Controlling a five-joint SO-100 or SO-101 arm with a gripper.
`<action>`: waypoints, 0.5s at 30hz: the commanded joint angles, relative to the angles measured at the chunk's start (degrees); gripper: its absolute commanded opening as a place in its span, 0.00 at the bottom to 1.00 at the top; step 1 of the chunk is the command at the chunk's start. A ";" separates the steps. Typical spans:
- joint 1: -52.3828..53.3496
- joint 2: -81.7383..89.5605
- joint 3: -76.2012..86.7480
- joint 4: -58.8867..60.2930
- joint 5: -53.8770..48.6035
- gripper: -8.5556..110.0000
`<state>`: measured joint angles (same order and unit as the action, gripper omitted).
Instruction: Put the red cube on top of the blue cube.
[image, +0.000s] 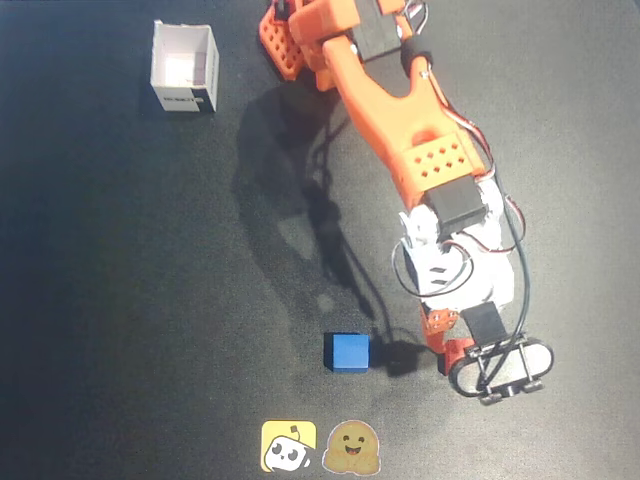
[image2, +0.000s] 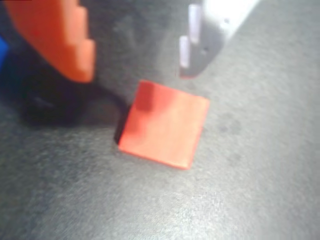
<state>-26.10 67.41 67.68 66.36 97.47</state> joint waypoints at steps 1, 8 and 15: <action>-0.44 0.18 -2.90 -1.14 2.55 0.22; -1.67 -1.76 -2.81 -3.43 8.17 0.23; -2.90 -4.39 -2.46 -7.56 12.22 0.23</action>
<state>-28.56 62.49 67.50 60.47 108.54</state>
